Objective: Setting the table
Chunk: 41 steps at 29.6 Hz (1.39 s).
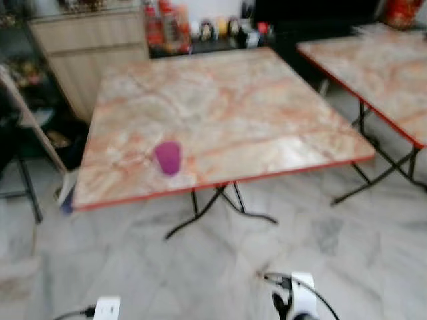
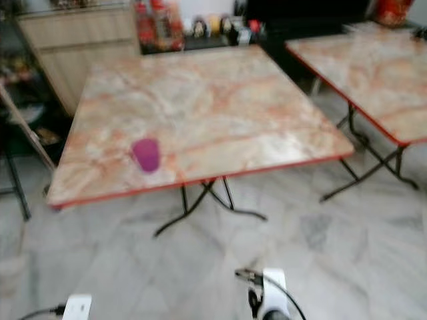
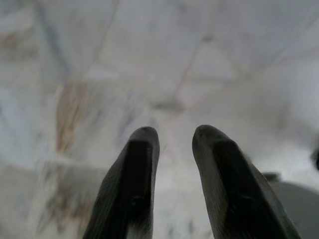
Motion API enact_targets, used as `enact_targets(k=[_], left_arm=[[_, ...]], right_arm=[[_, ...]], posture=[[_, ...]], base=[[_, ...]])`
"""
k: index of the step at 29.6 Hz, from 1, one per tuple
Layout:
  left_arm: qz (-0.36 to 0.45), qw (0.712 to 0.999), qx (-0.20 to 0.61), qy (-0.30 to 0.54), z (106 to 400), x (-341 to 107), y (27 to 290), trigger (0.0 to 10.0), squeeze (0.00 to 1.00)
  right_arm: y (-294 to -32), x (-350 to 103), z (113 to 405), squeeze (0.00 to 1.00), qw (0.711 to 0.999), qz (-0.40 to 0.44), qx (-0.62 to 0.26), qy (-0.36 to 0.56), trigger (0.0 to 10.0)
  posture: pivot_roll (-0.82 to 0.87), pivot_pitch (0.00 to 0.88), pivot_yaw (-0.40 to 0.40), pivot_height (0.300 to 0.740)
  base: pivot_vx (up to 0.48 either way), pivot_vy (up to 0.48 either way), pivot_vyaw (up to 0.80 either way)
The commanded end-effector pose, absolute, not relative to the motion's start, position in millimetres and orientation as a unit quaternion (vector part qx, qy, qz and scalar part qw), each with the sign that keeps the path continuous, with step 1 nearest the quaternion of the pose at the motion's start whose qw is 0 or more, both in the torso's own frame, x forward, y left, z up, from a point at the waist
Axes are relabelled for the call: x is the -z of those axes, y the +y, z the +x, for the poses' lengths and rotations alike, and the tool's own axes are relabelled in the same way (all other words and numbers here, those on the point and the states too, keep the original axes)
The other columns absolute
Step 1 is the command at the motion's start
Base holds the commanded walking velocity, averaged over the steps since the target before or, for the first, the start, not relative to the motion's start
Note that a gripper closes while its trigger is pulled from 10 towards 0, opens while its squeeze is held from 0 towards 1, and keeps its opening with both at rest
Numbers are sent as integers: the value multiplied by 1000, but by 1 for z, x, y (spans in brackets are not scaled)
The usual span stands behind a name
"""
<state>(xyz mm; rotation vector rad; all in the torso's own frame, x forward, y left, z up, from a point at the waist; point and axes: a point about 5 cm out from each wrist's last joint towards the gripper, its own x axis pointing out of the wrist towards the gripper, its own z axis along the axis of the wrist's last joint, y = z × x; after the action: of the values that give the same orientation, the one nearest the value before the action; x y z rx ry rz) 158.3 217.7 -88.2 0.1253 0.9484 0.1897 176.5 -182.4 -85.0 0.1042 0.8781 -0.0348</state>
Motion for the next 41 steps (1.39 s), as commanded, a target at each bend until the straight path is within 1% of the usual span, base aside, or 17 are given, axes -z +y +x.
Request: enact_targets(k=[1,12,20,23,24,26,27,30,35,36,37,39,41], left_arm=[[69,878,-97,464,152,89,224,10000,0],[71,877,-95,465,151,90,224,10000,0],[77,879,-97,461,146,91,226,10000,0],[60,880,-115,458,141,91,228,10000,0],[49,879,-134,455,137,92,233,10000,0],[48,877,-143,455,131,92,236,10000,0],[48,877,-146,456,128,93,237,10000,1000],[42,875,-168,451,116,94,244,10000,1000],[40,886,-182,424,117,89,249,10000,1000],[23,893,-237,381,120,81,262,10000,1000],[23,893,-237,381,120,81,262,10000,1000],[10,894,-281,349,121,74,274,10000,1000],[17,892,-365,267,128,50,305,10000,1000]], right_arm=[[-180,82,183,0,908,53,14,415,10000],[-180,83,182,0,907,44,6,420,10000],[-179,83,182,0,905,41,4,423,10000],[-179,83,181,0,905,41,4,424,10000],[-179,84,180,0,904,42,4,426,10000],[-178,85,179,0,903,42,3,428,10000],[-177,85,178,0,902,41,1,429,10000],[-177,86,177,0,901,42,-2,432,10000],[-176,86,177,0,901,41,-4,432,10000],[-176,86,177,0,901,42,-4,432,10000],[-176,86,177,0,901,42,-4,432,10000],[-176,86,177,0,901,41,-5,432,10000],[-175,86,176,0,900,39,-10,435,10000]], posture=[[65,32,45,740],[67,14,43,740],[71,15,44,740],[71,15,44,740],[81,30,42,740],[81,30,42,740],[81,30,42,740],[97,44,40,740],[100,46,43,740],[106,44,43,740],[106,44,43,740],[113,46,40,740],[129,50,36,740]], base=[[480,0,0],[471,0,0],[0,0,0],[0,0,0],[0,0,0],[0,0,0],[0,0,0],[0,0,0],[0,0,0],[0,0,0],[0,0,0],[0,0,0],[0,0,0]])
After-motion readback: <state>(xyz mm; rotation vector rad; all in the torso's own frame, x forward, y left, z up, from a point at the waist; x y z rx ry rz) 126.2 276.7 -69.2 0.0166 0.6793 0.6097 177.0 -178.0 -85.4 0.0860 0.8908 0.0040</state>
